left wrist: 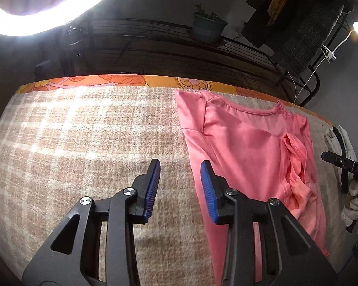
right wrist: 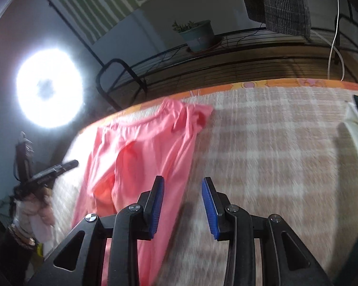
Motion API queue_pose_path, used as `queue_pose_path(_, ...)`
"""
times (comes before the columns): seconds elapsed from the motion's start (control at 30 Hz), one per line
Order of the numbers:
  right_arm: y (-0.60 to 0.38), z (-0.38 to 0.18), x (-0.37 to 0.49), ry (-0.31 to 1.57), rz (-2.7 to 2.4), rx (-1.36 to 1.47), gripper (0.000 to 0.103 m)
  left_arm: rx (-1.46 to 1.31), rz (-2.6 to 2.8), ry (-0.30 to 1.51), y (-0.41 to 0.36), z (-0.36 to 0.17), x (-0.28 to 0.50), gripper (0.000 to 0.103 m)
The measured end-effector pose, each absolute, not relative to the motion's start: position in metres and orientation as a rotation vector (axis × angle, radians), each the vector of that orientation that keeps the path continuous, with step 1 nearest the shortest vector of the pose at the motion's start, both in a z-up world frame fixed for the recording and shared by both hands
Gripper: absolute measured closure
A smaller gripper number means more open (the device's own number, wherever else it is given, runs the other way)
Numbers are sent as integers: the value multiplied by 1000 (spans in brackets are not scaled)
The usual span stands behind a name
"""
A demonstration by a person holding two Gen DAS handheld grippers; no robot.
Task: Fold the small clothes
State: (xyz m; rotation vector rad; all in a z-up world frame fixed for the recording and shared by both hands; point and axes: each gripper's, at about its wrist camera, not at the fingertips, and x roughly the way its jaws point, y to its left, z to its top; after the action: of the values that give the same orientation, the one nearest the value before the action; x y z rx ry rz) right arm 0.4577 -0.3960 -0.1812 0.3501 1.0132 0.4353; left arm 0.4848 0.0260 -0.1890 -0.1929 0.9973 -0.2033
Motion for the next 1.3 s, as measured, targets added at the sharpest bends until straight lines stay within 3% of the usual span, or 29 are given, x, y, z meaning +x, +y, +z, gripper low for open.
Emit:
queue_pose_path(0.73, -341, -202, 541, 1001, 487, 232, 74, -171, -233, 967, -25, -203, 570, 67)
queue_pose_path(0.8, -339, -202, 542, 1005, 484, 216, 81, -126, -228, 954, -32, -204, 571, 72)
queue_pose_path(0.83, -340, -202, 543, 1009, 480, 207, 87, -116, -230, 956, -34, -205, 572, 89)
queue_pose_path(0.87, -340, -201, 543, 1012, 472, 198, 93, -115, -231, 956, -35, -205, 573, 96)
queue_pose_path(0.97, -345, -197, 539, 1005, 464, 212, 100, -139, -242, 954, -33, -203, 572, 99)
queue_pose_path(1.3, -353, -148, 510, 915, 493, 205, 101, -176, -315, 861, -25, -154, 526, 100)
